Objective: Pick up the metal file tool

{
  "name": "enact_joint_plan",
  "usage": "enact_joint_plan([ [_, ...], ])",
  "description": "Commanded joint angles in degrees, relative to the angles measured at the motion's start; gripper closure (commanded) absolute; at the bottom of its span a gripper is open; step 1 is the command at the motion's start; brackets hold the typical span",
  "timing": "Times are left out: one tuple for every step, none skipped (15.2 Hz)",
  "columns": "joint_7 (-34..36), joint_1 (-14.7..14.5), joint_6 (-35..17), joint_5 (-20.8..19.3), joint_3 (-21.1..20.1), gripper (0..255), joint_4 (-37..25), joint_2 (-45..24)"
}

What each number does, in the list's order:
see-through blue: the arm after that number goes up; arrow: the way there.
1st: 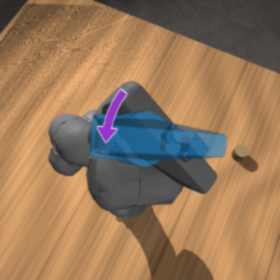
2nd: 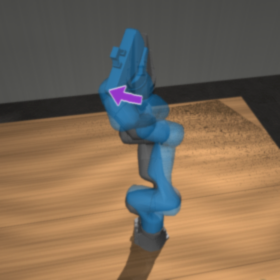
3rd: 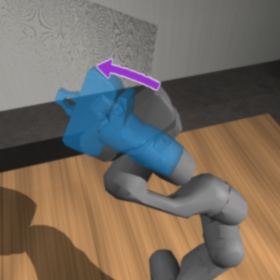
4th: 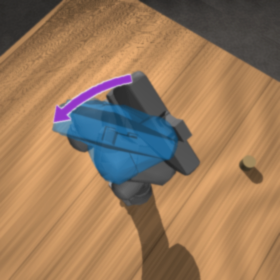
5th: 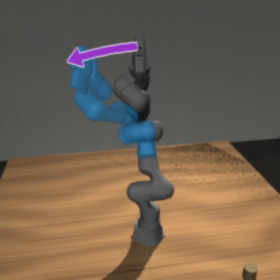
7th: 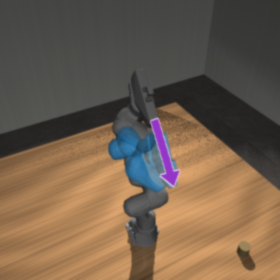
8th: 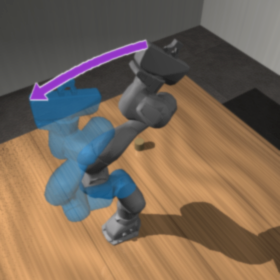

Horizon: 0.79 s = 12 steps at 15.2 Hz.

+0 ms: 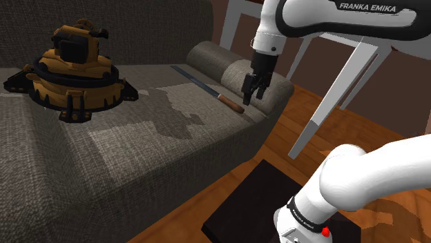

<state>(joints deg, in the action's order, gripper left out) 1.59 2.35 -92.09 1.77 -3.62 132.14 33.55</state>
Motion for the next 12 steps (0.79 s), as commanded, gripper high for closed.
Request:
enact_joint_plan([
  [0.43,0.39,-2.05,-0.5,-0.2,0,-2.79,-4.25],
  [0.68,0.57,-3.01,-0.76,-0.3,0,-4.2,-6.35],
  [0.93,0.74,-3.89,-1.04,-0.4,0,-5.67,-8.45],
  [1.2,0.9,-4.7,-1.33,-0.48,0,-7.22,-10.55],
  [1.47,1.05,-5.44,-1.63,-0.57,0,-8.83,-12.64],
  [1.74,1.21,-6.1,-1.94,-0.65,0,-10.5,-14.72],
  [2.03,1.35,-6.7,-2.26,-0.73,0,-12.25,-16.81],
  [2.31,1.48,-7.22,-2.59,-0.79,0,-14.07,-18.89],
  [2.61,1.59,-7.66,-2.93,-0.84,0,-15.96,-20.98],
  [2.9,1.7,-8.04,-3.29,-0.88,0,-17.92,-23.07],
  [3.19,1.79,-8.34,-3.65,-0.92,0,-19.96,-25.16],
  [3.48,1.87,-8.56,-4.01,-0.94,0,-22.08,-27.26],
])
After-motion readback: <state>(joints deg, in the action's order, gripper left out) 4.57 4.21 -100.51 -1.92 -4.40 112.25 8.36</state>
